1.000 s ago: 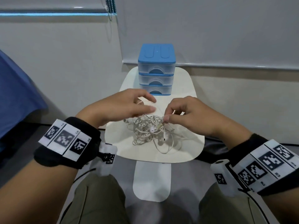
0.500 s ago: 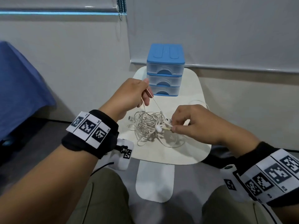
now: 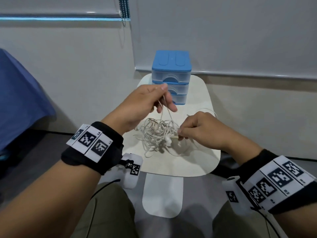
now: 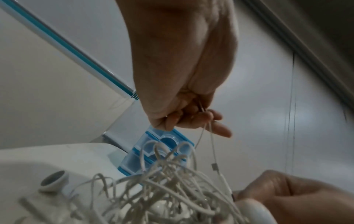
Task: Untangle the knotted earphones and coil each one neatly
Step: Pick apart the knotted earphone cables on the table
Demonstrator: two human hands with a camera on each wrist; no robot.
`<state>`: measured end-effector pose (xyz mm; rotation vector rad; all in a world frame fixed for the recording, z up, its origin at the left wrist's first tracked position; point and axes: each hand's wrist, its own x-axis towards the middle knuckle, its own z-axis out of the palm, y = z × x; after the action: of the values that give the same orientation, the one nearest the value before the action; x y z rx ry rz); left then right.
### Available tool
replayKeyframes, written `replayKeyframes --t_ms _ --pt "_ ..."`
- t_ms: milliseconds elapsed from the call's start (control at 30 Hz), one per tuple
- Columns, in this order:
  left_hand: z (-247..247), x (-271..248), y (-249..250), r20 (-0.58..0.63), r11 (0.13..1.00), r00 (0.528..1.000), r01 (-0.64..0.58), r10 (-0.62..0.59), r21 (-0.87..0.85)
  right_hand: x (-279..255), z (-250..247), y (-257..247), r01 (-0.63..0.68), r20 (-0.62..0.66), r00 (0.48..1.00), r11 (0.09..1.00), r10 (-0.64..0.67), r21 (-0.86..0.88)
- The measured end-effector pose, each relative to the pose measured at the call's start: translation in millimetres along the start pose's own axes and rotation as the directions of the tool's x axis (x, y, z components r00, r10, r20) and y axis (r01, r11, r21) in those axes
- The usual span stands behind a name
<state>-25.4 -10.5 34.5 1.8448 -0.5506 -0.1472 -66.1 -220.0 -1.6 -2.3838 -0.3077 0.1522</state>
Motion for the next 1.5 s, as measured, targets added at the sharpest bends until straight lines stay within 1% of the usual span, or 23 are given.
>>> replayKeyframes --t_ms 33,67,100,200,267,367,467,533,633,767,867,933,1000,1100,1200,1300,1500 --pt "-2 2 -2 -0.059 1.000 0.998 0.012 -0.013 -0.025 -1 -1 3 -0.007 -0.014 1.000 1.000 0.007 -0.015" --pt "-4 2 -5 -0.092 1.000 0.995 0.028 -0.029 -0.015 -1 -1 5 -0.012 -0.020 1.000 1.000 0.012 -0.020" --pt "-5 3 -7 -0.101 0.999 0.994 0.048 -0.046 0.021 -2 -1 6 -0.016 -0.020 1.000 1.000 0.016 -0.021" --pt "-3 1 -13 -0.049 0.970 0.990 0.138 -0.131 0.200 -1 1 7 -0.010 -0.039 0.999 0.998 0.007 -0.058" --pt "-2 0 -13 0.001 0.925 0.985 0.159 -0.170 0.346 0 1 6 0.011 -0.074 0.997 0.995 -0.018 -0.099" --pt "0 -3 -8 0.100 0.846 0.978 0.105 -0.183 0.522 2 2 3 0.024 -0.094 0.995 0.987 -0.039 -0.157" --pt "2 -5 -3 0.170 0.775 0.970 0.030 -0.176 0.632 2 2 -1 0.034 -0.109 0.993 0.983 -0.054 -0.182" --pt "3 -4 -3 0.182 0.737 0.973 -0.018 -0.143 0.676 3 3 -4 0.043 -0.115 0.991 0.981 -0.066 -0.188" --pt "5 -3 -3 0.200 0.710 0.973 -0.058 -0.118 0.702 5 4 -4 0.064 -0.119 0.989 0.984 -0.084 -0.164" --pt "10 -1 -3 0.246 0.602 0.962 -0.130 -0.115 0.788 8 7 -1 0.089 -0.122 0.987 0.985 -0.108 -0.149" --pt "11 3 -4 0.233 0.557 0.969 -0.149 -0.082 0.817 10 9 4 0.098 -0.126 0.985 0.985 -0.116 -0.142" --pt "11 5 -5 0.222 0.582 0.971 -0.133 -0.085 0.802 10 10 6 0.097 -0.121 0.986 0.986 -0.114 -0.136" --pt "9 5 -5 0.216 0.670 0.973 -0.103 -0.087 0.735 11 9 8 0.092 -0.115 0.988 0.990 -0.104 -0.106" --pt "0 4 -9 0.174 0.800 0.981 -0.041 -0.080 0.598 11 7 11 0.050 -0.121 0.992 0.998 -0.044 0.046" --pt "-11 -1 -15 0.092 0.900 0.987 0.081 -0.132 0.428 9 2 14 0.028 -0.087 0.996 0.981 -0.012 0.194" --pt "-10 -9 -20 0.052 0.922 0.983 0.145 -0.175 0.359 9 0 14 0.021 -0.070 0.998 0.975 -0.005 0.223" --pt "4 -9 -20 0.058 0.947 0.986 0.130 -0.154 0.294 13 7 12 0.052 -0.054 0.998 0.972 -0.041 0.230"
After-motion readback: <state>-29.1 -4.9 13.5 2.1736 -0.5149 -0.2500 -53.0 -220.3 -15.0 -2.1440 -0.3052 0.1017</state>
